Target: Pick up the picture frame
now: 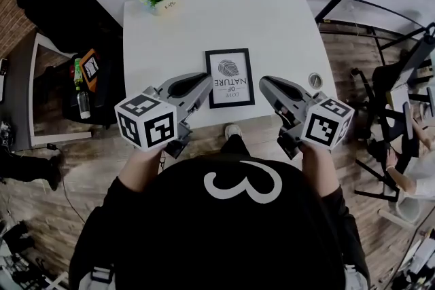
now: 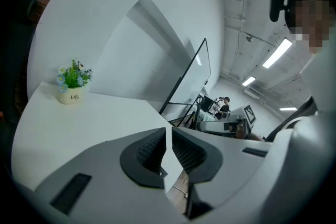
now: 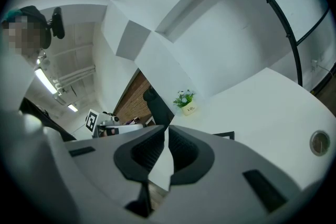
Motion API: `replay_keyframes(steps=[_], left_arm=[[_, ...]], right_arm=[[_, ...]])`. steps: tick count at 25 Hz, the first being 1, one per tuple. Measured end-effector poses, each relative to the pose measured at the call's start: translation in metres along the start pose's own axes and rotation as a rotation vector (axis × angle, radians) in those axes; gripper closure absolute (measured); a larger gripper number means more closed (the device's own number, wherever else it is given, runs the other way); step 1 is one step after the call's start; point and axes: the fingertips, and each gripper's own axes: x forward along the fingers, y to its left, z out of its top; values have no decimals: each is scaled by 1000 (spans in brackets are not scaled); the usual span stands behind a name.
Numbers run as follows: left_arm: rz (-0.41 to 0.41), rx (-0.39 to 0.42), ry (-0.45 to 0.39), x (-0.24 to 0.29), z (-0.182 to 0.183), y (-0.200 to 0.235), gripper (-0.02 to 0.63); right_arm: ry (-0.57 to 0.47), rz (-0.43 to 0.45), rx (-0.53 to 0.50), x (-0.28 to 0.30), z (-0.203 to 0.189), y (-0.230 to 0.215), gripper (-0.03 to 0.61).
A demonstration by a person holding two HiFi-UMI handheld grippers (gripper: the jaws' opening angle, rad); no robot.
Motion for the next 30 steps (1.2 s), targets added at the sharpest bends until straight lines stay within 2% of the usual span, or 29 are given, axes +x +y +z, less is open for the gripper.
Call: replay_keyframes(steps=[5,13,24,25,27,30], left_arm=[[24,-26,21,8,-8,14,584],[67,-82,72,21,-28,41,526],[139,-131,141,43,-61,79,512],[144,-139,149,44,-64,82,512],[154,-152,162,47,-69,88,511],[168,-164,181,52,-75,95,509]], right_arm=[[26,13,23,8,-4,-13,552],[71,-22,89,23,-18,-49,551],[166,-95,110,39,-48,-92,548],[180,-102,114,41,-52,-96,533],[202,-115,117,45,-58,-105,464],[228,-146,100,49,-64,-117,457]])
